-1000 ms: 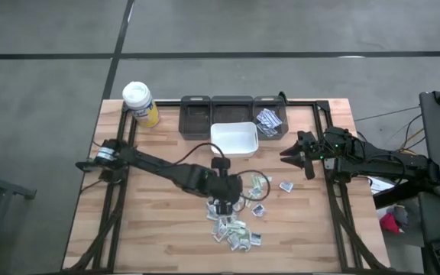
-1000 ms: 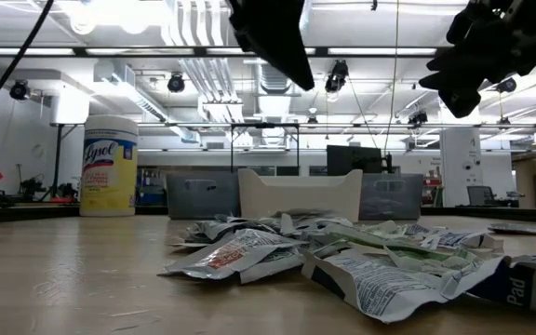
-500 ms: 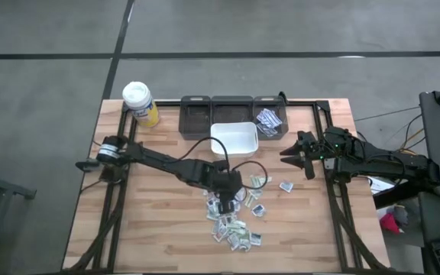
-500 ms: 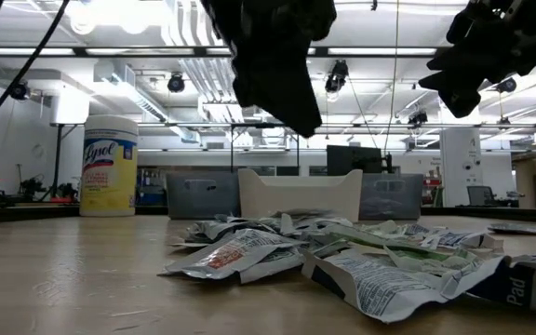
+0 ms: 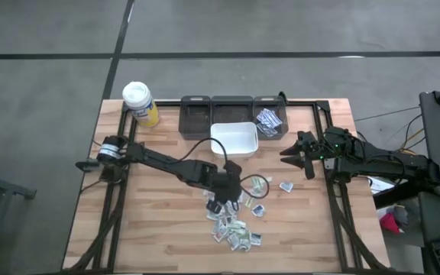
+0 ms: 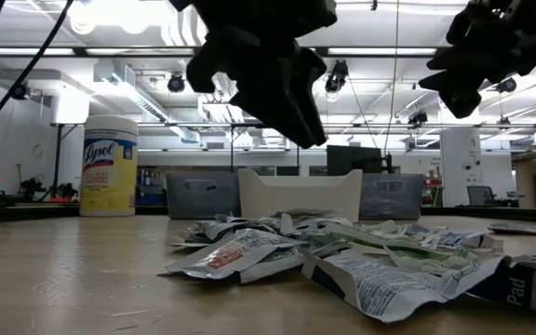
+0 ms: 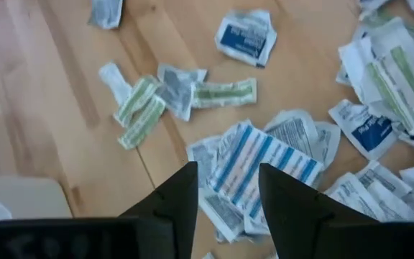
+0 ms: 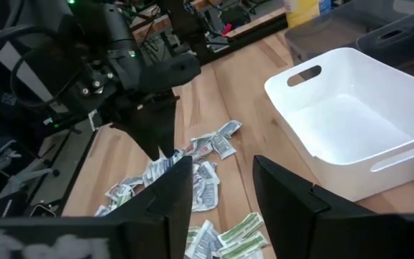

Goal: Pick & Place First Aid Supplies
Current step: Put the blue bandage pack into the right black bin

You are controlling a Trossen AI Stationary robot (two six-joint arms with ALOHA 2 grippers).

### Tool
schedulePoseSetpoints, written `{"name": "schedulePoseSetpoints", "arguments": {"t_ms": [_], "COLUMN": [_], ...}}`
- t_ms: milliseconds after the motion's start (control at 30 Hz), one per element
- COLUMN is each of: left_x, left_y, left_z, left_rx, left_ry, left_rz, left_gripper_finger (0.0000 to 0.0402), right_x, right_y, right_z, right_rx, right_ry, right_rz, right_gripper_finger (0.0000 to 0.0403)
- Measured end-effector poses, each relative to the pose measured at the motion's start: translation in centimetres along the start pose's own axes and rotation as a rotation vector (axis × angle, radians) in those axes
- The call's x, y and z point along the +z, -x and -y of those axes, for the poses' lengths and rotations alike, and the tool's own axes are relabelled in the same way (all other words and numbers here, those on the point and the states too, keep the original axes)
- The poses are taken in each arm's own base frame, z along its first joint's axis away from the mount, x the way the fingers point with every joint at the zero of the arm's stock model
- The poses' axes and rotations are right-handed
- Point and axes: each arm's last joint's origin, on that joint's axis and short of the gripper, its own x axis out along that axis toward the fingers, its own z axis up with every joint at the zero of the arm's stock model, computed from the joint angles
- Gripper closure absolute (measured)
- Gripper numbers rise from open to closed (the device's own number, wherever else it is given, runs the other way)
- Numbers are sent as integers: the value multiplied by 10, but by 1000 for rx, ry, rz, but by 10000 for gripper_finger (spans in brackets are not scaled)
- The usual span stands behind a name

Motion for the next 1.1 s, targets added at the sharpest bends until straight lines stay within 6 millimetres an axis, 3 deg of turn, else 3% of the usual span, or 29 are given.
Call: {"name": "schedulePoseSetpoints", "arguments": {"t_ms": [367,667,933,1100], "left_x": [-7,-13,-15,-21], "left_y": [-10,-37,-40,-53], "left_z": [-18,-22,-24,-23], "left_rx": [-112,-158,-203,-218], "left_ry": [8,-11,-40,-37], "left_rz": [71,21,35,12], "left_gripper_finger": [259,259,259,259], "right_x": [0,0,0,0], "right_y": [0,0,0,0], "right_z": [0,0,0,0], "right_rx": [0,0,0,-1], "right_ry": [-15,-32,-32,-39], "right_rz": [0,-2,-3,-3], "right_gripper_finger": [264,251,255,259]}}
